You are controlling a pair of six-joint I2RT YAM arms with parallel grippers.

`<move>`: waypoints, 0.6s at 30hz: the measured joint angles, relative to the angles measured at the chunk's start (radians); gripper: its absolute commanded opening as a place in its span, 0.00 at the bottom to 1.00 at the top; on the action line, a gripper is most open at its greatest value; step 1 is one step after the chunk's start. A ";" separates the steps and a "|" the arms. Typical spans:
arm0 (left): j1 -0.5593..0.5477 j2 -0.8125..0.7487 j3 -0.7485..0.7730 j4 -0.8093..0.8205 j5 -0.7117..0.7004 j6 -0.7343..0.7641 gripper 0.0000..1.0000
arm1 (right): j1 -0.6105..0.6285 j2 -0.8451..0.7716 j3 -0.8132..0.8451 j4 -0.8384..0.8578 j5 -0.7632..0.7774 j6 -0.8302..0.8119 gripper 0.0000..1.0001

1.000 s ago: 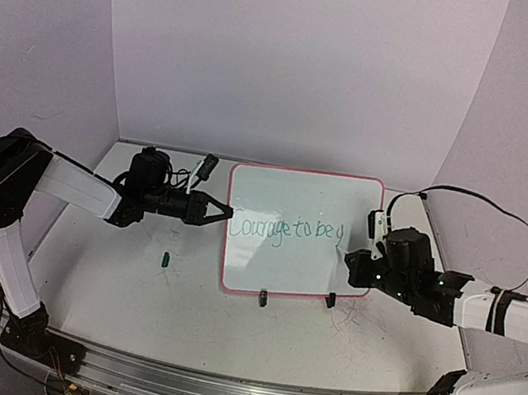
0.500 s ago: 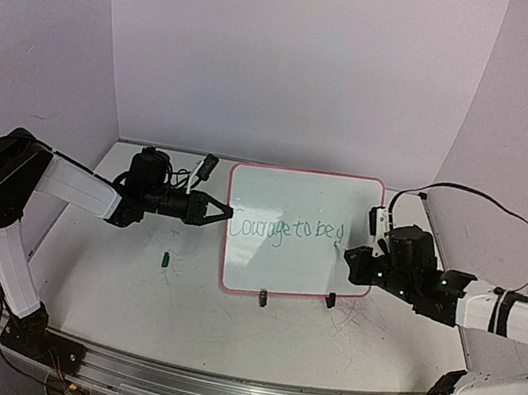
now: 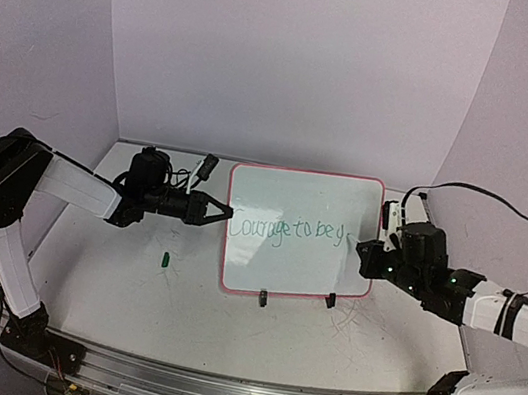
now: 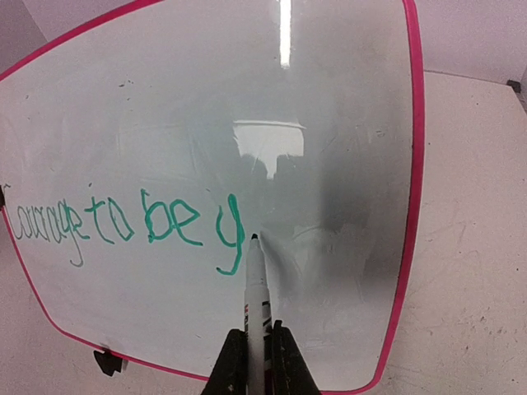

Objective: Write a sentence on the whiteboard

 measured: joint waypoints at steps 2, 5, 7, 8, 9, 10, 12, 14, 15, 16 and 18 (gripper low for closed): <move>0.000 0.000 0.000 0.000 0.000 0.000 0.00 | 0.000 0.007 0.000 0.002 0.000 -0.002 0.00; 0.000 0.000 0.000 0.000 0.000 0.000 0.00 | 0.000 0.014 0.003 0.003 0.000 -0.003 0.00; 0.000 0.000 0.000 0.000 0.000 0.000 0.00 | -0.001 0.015 0.006 0.006 0.001 -0.004 0.00; 0.000 0.000 0.000 0.000 0.000 0.000 0.00 | -0.002 0.015 0.007 0.009 0.002 -0.004 0.00; 0.000 0.000 0.000 0.000 0.000 0.000 0.00 | -0.002 0.016 0.009 0.010 0.003 -0.004 0.00; 0.000 0.000 0.000 0.000 0.000 0.000 0.00 | -0.003 0.019 0.013 0.010 0.004 -0.004 0.00; 0.000 0.000 0.000 0.000 0.000 0.000 0.00 | -0.005 0.024 0.019 0.014 0.007 -0.005 0.00; 0.000 0.000 0.000 0.000 0.000 0.000 0.00 | -0.007 0.030 0.022 0.018 0.009 -0.006 0.00; 0.000 0.000 0.000 0.000 0.000 0.000 0.00 | -0.008 0.034 0.024 0.018 0.009 -0.007 0.00; 0.000 0.000 0.000 0.000 0.000 0.000 0.00 | -0.009 0.038 0.024 0.020 0.010 -0.007 0.00; 0.000 0.000 0.000 0.000 0.000 0.000 0.00 | -0.011 0.044 0.024 0.022 0.010 -0.007 0.00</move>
